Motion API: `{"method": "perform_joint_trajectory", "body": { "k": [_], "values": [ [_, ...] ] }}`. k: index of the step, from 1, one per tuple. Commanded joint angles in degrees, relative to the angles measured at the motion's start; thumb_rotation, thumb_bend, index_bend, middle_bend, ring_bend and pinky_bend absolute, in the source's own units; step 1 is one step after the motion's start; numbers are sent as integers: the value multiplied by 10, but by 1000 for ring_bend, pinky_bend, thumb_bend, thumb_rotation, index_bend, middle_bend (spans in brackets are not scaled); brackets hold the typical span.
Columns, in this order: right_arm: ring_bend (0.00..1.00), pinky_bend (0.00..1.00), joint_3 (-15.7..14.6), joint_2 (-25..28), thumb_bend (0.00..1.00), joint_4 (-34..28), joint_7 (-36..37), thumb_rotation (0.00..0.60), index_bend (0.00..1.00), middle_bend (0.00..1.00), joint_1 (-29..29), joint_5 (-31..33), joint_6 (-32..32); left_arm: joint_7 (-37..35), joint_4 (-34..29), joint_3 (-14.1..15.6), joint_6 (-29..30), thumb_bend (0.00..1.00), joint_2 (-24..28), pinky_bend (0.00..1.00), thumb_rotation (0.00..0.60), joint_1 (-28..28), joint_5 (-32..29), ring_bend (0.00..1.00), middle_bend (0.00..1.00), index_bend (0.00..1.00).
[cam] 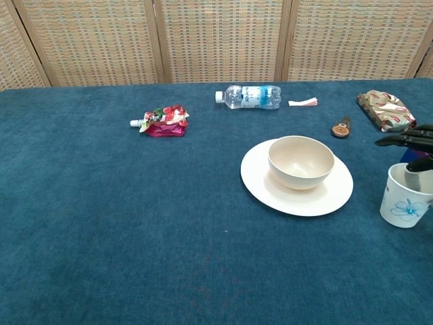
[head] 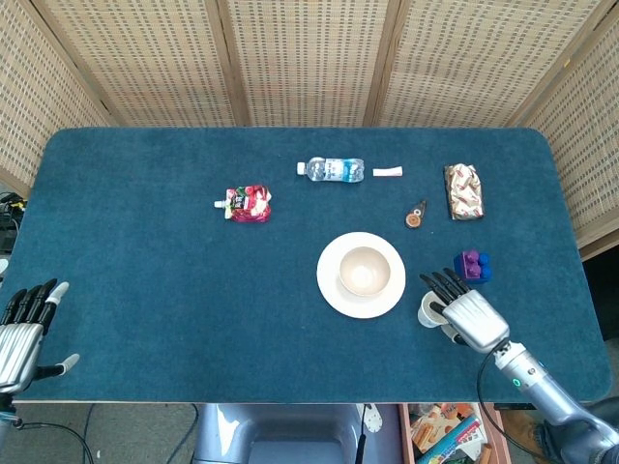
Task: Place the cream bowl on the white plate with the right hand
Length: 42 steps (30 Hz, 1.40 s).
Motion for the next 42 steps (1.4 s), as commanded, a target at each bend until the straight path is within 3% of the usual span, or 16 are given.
{"method": "perform_joint_trajectory", "body": {
  "k": [1,8,13,19,26,34,42],
  "values": [
    [0,0,2,-8,456,5,3,600,562,0,2,-1,-2,-1,0,0,0,0,0,0,600,0,0,0,0,0],
    [0,0,9,-4,485,-12,7,600,639,0,3,-6,14,-5,0,0,1,0,2,0,600,0,1,0,0,0],
    [0,0,33,29,488,-77,9,600,643,0,15,-9,37,-3,1,1,0,0,1,0,600,0,2,0,0,0],
    [0,0,69,63,491,-169,-2,600,643,0,42,13,16,-3,0,1,0,0,1,0,600,0,1,0,0,0],
    [0,0,113,64,496,-225,-28,600,643,0,76,73,-44,-7,0,-1,-2,0,3,0,600,-1,-1,0,0,0],
    [0,0,142,8,496,-217,-106,600,643,0,107,150,-114,-16,1,-4,-8,0,7,0,600,-4,-9,0,0,0],
    [0,0,145,-47,496,-172,-173,600,643,0,117,175,-121,-21,1,-5,-13,0,10,0,600,-7,-13,0,0,0]
  ]
}}
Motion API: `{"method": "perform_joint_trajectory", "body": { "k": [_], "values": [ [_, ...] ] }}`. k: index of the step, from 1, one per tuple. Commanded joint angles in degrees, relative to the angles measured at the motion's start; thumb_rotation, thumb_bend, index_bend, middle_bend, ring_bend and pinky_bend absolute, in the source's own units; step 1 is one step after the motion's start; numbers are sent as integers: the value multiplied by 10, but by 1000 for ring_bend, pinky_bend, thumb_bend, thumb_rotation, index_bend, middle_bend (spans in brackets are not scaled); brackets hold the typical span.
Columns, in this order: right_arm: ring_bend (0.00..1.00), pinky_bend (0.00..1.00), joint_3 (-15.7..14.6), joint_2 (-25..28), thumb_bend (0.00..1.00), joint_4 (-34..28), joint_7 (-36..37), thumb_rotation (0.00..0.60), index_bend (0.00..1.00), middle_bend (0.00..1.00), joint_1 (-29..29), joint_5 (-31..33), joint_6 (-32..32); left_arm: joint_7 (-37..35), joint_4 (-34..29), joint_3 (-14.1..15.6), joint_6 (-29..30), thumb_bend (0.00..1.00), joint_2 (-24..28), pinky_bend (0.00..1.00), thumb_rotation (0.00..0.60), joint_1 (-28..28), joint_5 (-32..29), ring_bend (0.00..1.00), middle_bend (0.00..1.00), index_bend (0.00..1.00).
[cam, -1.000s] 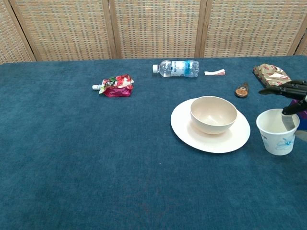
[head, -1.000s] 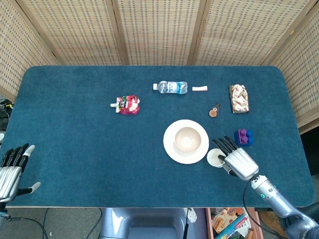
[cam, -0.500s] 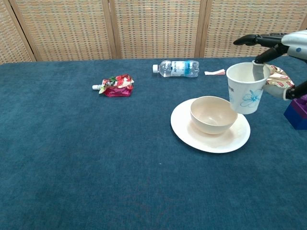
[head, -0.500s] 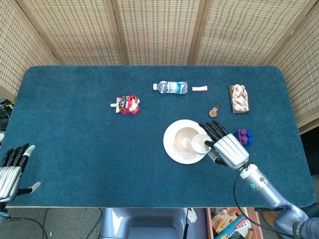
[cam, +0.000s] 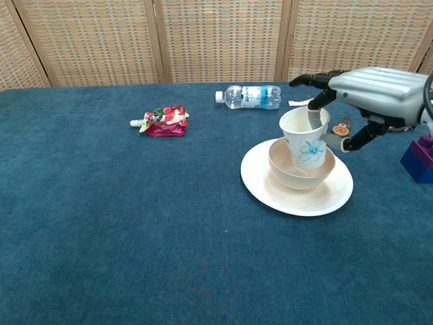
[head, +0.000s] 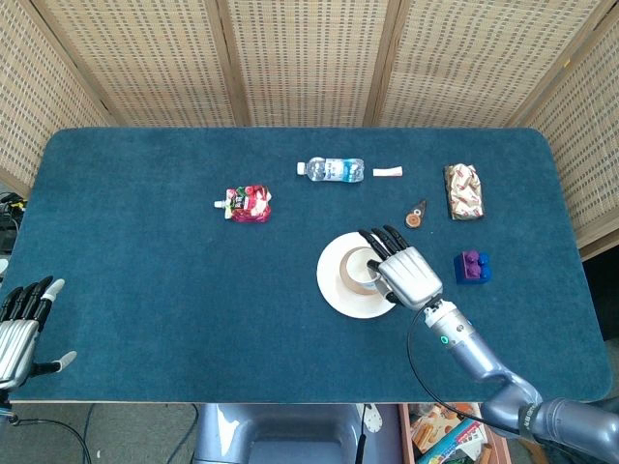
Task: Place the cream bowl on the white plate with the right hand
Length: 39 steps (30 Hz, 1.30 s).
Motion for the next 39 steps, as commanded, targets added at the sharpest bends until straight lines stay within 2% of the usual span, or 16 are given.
{"method": "perform_joint_trajectory", "body": {
  "k": [1,10,21,23,27,29,35,39],
  "values": [
    [0,0,4,-21,496,18,-18,600,643,0,5,13,-2,1,-1,0,-1,0,0,0,600,-1,-1,0,0,0],
    [0,0,17,-47,496,41,-47,600,643,0,13,53,-16,8,-2,2,-4,0,-2,0,600,-1,-3,0,0,0],
    [0,0,10,-57,496,67,-42,600,638,0,12,59,-20,13,-2,0,-7,0,-3,0,600,-4,-7,0,0,0],
    [0,0,7,-56,494,65,-41,600,574,0,12,59,-23,14,-2,0,-7,0,-4,0,600,-4,-8,0,0,0],
    [0,0,-2,-50,484,56,-53,600,374,0,11,61,-32,17,-4,0,-7,0,-4,0,600,-4,-9,0,0,0],
    [0,0,-4,-47,462,48,-65,600,316,0,10,67,-36,18,-4,1,-7,0,-5,0,600,-4,-9,0,0,0],
    [0,0,-7,-37,434,20,-113,600,172,0,3,87,-30,19,-4,1,-7,0,-5,0,600,-4,-9,0,0,0],
    [0,0,-11,-26,434,-2,-140,600,143,0,-4,96,-21,18,-4,1,-7,0,-5,0,600,-4,-10,0,0,0]
  ]
}}
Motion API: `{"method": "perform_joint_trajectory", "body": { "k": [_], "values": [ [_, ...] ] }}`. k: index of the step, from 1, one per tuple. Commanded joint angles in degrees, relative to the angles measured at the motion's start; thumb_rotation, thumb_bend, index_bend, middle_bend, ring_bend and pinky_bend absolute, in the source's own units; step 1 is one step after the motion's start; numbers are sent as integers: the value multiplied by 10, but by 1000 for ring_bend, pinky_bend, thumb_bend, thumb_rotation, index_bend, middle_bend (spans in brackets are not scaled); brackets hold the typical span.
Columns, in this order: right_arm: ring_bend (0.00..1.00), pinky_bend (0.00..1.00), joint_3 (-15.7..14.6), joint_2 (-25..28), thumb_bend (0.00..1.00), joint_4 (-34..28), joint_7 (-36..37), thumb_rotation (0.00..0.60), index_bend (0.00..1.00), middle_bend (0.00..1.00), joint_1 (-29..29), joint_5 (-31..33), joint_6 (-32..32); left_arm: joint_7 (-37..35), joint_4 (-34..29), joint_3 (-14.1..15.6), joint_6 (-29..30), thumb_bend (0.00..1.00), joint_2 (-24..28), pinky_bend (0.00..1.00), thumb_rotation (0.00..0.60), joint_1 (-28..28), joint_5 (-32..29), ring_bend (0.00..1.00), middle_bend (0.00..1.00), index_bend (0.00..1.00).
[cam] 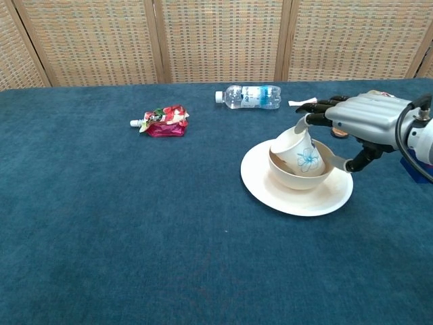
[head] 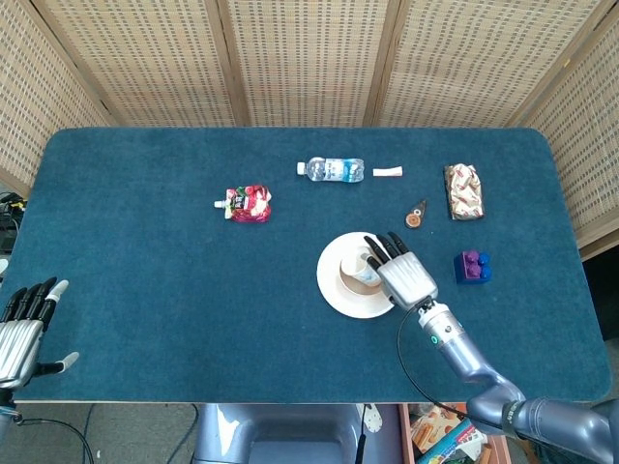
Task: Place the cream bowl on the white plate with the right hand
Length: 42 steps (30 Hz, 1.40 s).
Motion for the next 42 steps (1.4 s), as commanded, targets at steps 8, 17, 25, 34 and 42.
{"method": "perform_joint_trajectory", "body": {
  "k": [8,17,25,34,42],
  "values": [
    [0,0,-36,52,434,-56,-77,600,175,0,-25,1,21,4,-1,1,2,0,-1,0,600,0,2,0,0,0],
    [0,0,-55,85,434,-86,-55,600,103,0,-45,-58,61,3,-1,3,4,0,-2,0,600,2,4,0,0,0],
    [0,0,-79,141,127,-127,16,600,47,0,-83,-126,125,-6,-1,3,8,0,2,0,600,3,8,0,0,0],
    [0,0,-116,142,0,-44,197,600,17,0,-185,-187,277,-17,0,8,23,0,5,0,600,9,29,0,0,0],
    [0,0,-119,115,0,3,259,600,17,0,-255,-186,359,-16,4,7,53,0,2,0,600,20,45,0,0,0]
  ]
}}
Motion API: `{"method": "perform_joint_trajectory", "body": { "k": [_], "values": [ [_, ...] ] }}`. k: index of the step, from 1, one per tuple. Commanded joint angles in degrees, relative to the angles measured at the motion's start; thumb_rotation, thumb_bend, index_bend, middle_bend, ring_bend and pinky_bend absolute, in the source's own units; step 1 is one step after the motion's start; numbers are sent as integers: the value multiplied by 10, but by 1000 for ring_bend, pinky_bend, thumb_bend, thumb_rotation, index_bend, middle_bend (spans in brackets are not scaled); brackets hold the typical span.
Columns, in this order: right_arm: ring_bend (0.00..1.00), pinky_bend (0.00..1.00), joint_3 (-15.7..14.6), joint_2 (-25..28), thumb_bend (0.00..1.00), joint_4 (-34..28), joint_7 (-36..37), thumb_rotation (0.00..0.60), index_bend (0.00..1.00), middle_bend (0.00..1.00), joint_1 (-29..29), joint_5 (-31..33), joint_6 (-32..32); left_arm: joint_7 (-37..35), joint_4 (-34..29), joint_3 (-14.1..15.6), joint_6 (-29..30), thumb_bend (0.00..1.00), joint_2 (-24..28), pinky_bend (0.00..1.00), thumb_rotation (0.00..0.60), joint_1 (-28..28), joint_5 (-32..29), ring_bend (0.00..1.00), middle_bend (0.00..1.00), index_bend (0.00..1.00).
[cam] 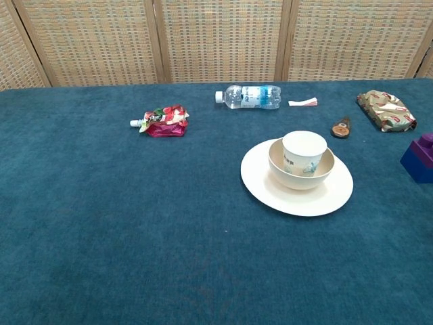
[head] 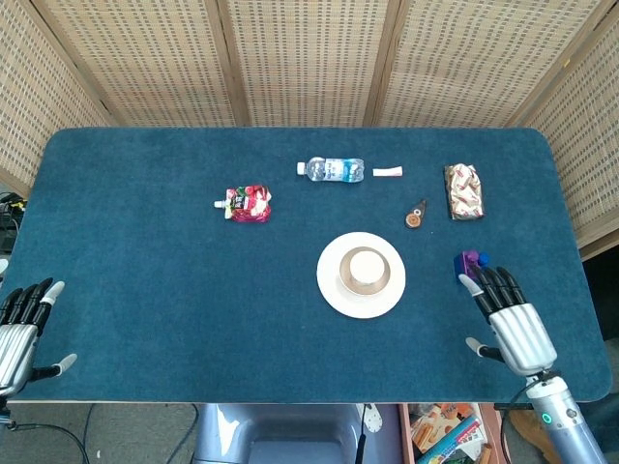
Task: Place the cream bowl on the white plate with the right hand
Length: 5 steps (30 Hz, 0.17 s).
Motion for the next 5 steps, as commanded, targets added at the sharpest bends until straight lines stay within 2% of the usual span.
{"method": "perform_joint_trajectory", "body": {
  "k": [1,5],
  "values": [
    [0,0,-2,-17,0,16,20,600,17,0,-31,-4,35,3,4,-3,15,0,-3,0,600,6,6,0,0,0],
    [0,0,3,-26,0,18,27,600,17,0,-50,-4,56,1,11,-4,31,0,-8,0,600,10,17,0,0,0]
  ]
}}
